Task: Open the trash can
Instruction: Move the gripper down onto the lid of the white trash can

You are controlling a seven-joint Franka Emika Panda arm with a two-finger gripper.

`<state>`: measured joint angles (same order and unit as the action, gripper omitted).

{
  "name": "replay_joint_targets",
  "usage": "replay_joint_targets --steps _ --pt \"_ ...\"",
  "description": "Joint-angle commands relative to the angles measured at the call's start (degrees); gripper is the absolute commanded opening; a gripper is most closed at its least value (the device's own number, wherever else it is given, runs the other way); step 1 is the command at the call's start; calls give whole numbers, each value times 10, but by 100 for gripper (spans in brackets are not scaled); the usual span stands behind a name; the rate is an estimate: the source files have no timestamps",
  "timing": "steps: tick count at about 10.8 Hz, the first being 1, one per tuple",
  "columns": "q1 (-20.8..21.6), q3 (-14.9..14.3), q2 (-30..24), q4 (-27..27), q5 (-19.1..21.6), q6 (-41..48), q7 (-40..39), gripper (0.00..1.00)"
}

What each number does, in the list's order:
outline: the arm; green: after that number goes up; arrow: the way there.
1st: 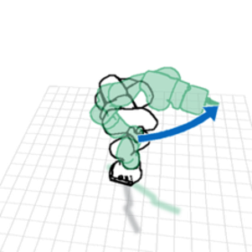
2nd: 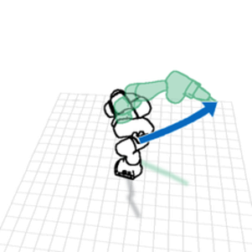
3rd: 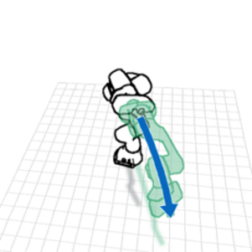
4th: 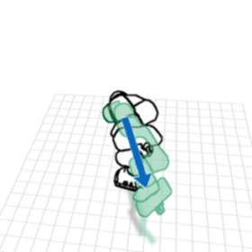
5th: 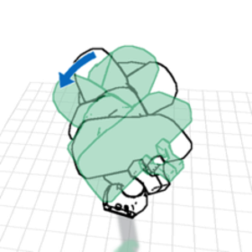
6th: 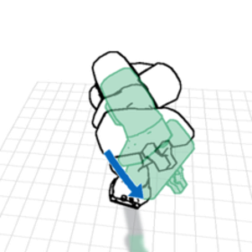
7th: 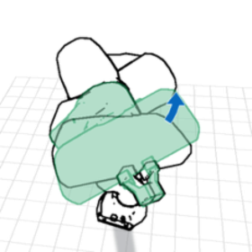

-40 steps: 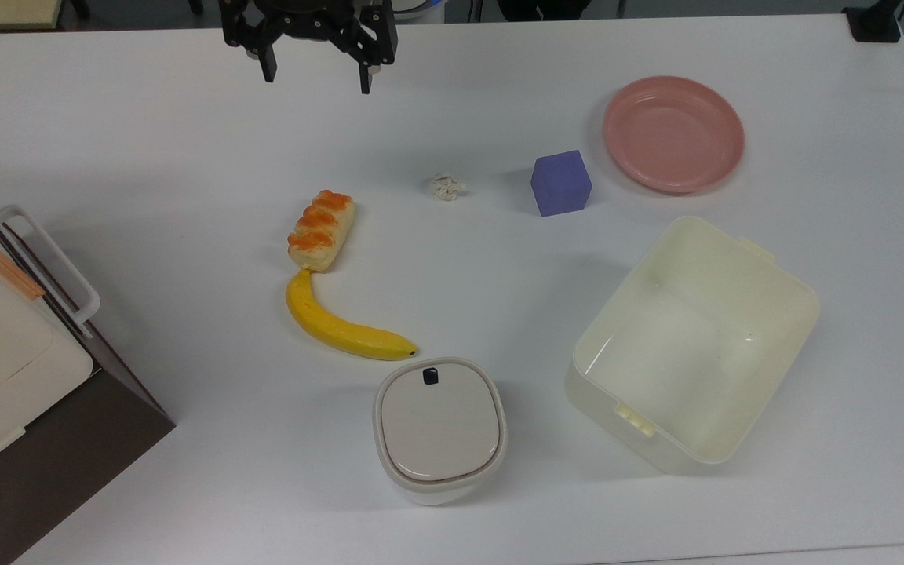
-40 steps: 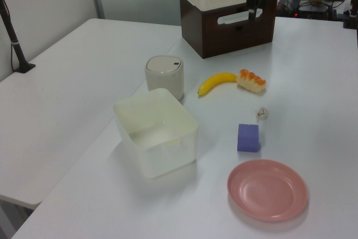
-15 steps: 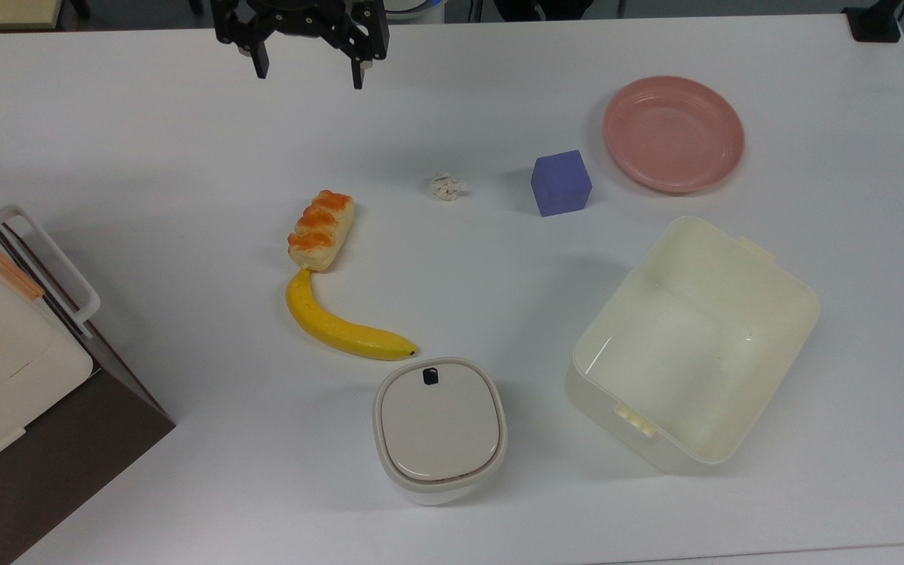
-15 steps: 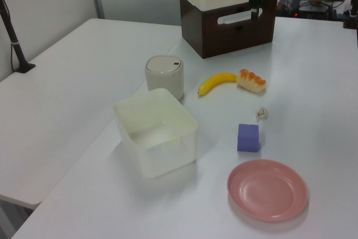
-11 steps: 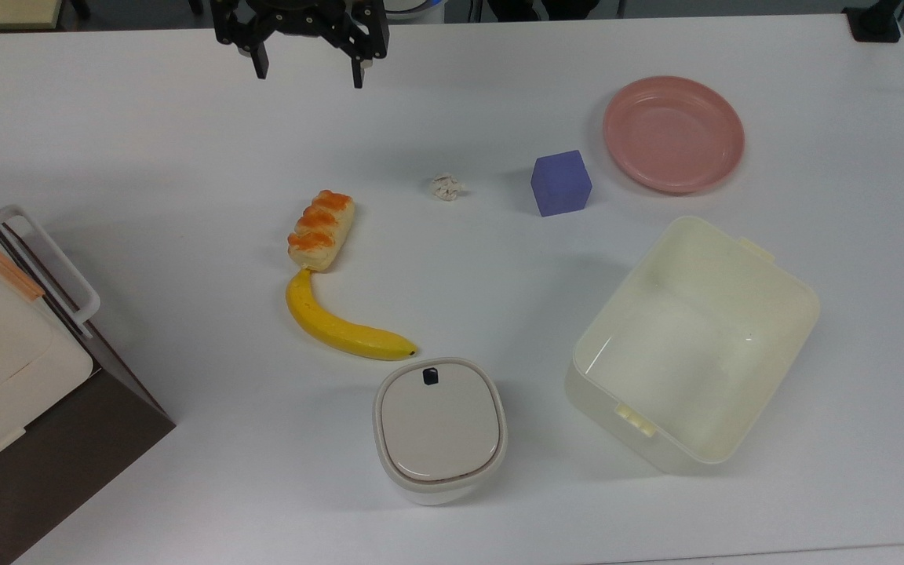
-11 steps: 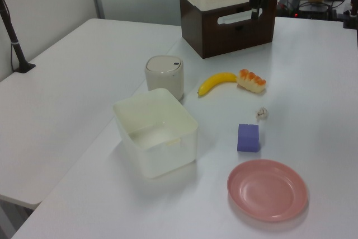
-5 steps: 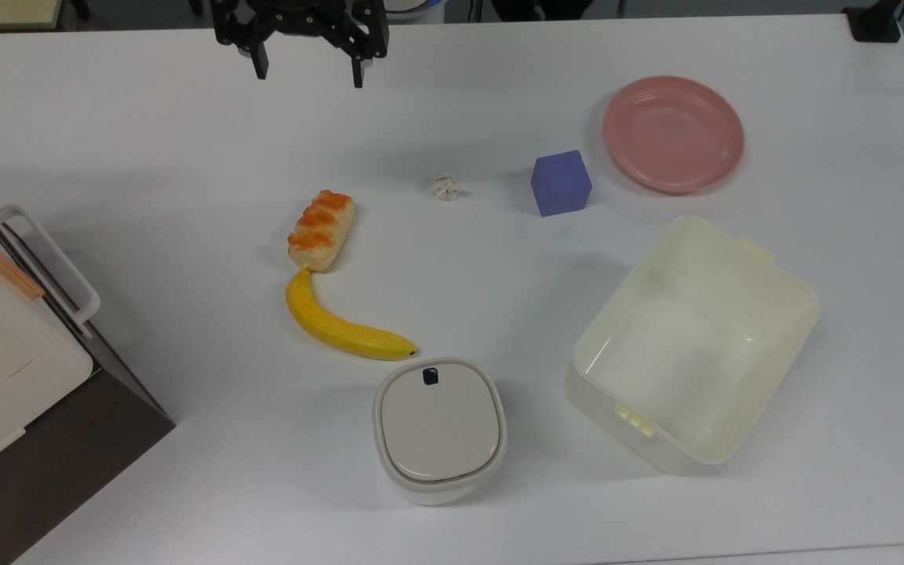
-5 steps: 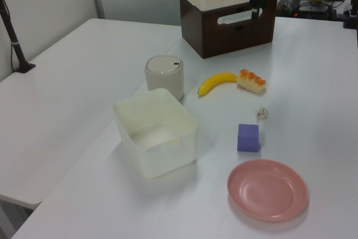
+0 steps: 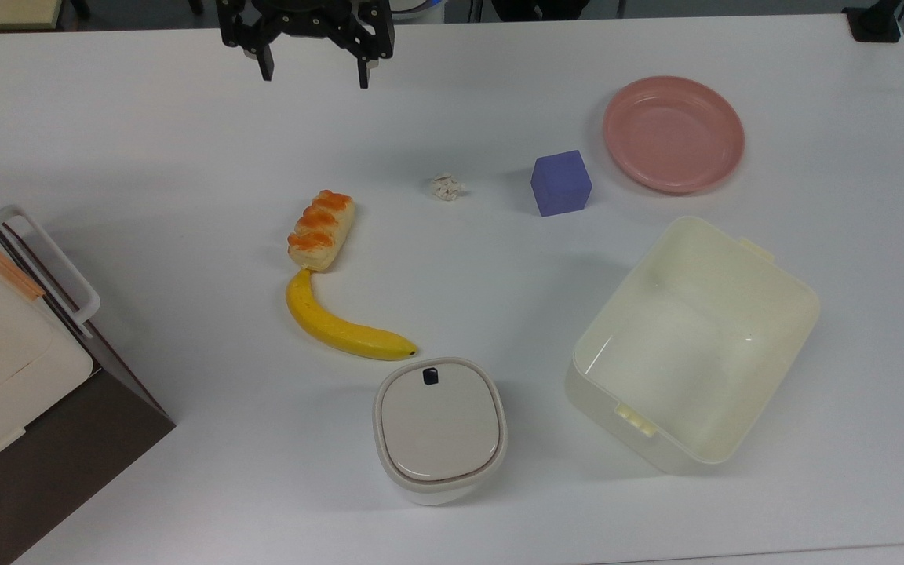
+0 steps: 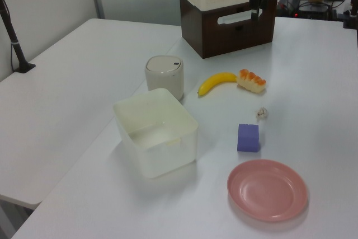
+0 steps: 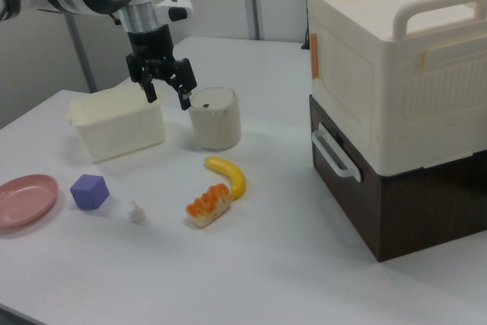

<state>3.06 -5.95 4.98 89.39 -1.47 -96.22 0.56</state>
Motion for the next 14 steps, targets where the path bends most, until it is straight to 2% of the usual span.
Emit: replay_joint_targets --steps 1,4,5,6,8,9,10,11,14 --pt "4 2 -3 4 2 12 -8 100" --pt "5 2 5 8 3 6 -5 100" --pt "5 2 6 8 5 5 -8 95" --pt "5 2 7 9 11 -16 -10 81" --pt "5 2 24 7 54 -89 -16 34" --pt "5 2 33 6 72 -127 -33 15" --pt "10 2 45 5 74 -164 -42 4" --pt "22 3 62 3 74 -217 -36 0" --pt "45 2 144 -19 69 -371 -28 0"
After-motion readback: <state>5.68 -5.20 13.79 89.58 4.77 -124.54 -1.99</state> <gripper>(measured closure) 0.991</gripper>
